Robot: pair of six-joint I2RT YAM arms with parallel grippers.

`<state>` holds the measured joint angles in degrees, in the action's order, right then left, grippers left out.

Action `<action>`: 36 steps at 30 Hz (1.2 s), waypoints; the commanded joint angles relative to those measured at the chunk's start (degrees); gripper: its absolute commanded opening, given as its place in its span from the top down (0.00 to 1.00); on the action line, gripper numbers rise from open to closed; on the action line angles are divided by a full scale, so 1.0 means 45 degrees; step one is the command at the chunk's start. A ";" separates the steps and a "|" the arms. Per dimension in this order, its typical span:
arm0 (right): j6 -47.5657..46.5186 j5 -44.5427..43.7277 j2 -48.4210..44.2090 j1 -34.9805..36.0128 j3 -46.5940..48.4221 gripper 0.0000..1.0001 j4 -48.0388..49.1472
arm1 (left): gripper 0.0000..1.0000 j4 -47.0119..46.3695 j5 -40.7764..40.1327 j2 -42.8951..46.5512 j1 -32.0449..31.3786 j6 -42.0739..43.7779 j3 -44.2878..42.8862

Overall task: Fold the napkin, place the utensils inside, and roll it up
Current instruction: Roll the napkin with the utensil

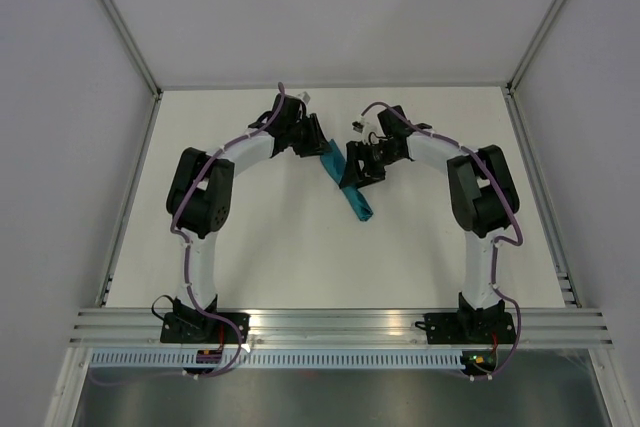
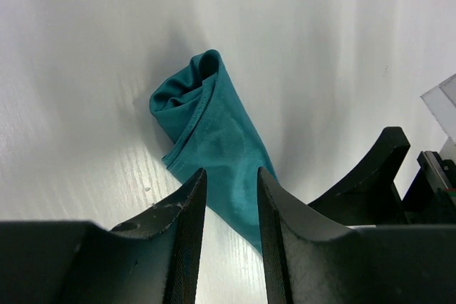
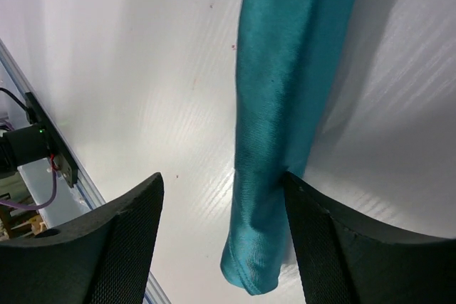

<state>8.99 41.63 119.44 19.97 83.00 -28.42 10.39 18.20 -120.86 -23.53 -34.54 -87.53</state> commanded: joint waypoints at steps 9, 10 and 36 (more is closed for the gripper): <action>0.0092 -0.0050 -0.2222 -0.0686 0.1242 0.25 -0.0226 | 0.62 0.0212 0.0391 0.1426 0.0033 0.0547 -0.0004; -0.0025 -0.0283 -0.2419 -0.0919 0.1223 0.25 -0.0207 | 0.62 0.0094 0.0332 0.1679 0.0014 0.0567 0.0190; -0.2702 -0.1633 -1.0526 -0.7561 -0.4480 0.17 0.2664 | 0.42 0.1011 -0.0020 1.2286 0.0014 0.3008 0.6891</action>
<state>-1.78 34.68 73.73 -13.13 63.09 -20.88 14.13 18.94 -68.20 -23.53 -24.53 -57.52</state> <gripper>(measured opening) 0.822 0.572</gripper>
